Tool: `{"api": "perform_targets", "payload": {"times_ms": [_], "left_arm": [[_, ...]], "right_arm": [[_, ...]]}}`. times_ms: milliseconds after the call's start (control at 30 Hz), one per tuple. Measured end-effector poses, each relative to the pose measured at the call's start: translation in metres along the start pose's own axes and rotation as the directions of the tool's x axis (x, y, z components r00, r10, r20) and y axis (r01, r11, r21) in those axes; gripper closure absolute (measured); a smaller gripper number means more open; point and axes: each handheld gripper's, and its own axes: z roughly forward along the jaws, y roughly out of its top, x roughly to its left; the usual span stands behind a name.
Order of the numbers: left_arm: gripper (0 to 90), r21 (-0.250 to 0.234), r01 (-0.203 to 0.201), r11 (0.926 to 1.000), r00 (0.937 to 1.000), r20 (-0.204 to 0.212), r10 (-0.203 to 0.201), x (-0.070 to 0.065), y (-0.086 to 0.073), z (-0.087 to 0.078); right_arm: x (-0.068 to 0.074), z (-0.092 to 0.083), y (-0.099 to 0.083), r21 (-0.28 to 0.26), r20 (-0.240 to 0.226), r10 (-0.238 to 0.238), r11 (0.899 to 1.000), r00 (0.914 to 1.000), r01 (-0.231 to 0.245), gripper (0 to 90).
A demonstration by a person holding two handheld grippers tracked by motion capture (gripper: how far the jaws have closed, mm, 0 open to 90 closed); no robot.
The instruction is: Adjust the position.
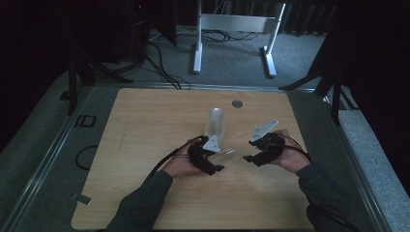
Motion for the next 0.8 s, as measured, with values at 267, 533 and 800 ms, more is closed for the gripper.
{"api": "perform_targets", "payload": {"times_ms": [267, 533, 800], "left_arm": [[29.5, 0.023, -0.024, 0.9995, 0.9997, 0.005, 0.024, -0.0023, 0.0038, 0.0008], [29.5, 0.046, -0.048, 0.9978, 0.9988, 0.011, 0.048, -0.0044, 0.0076, 0.0003], [29.5, 0.08, -0.072, 0.9942, 0.9972, 0.026, 0.07, -0.0063, 0.0095, 0.0015]], "right_arm": [[0.0025, 0.001, 0.0045, 0.019, -0.017, -0.034, 0.999, 0.9993, 0.034, 35.4], [0.004, 0.0011, 0.0078, 0.037, -0.025, -0.057, 0.998, 0.9981, 0.057, 35.4], [0.0059, 0.0024, 0.0102, 0.063, -0.039, -0.078, 0.995, 0.9962, 0.081, 35.3]]}}
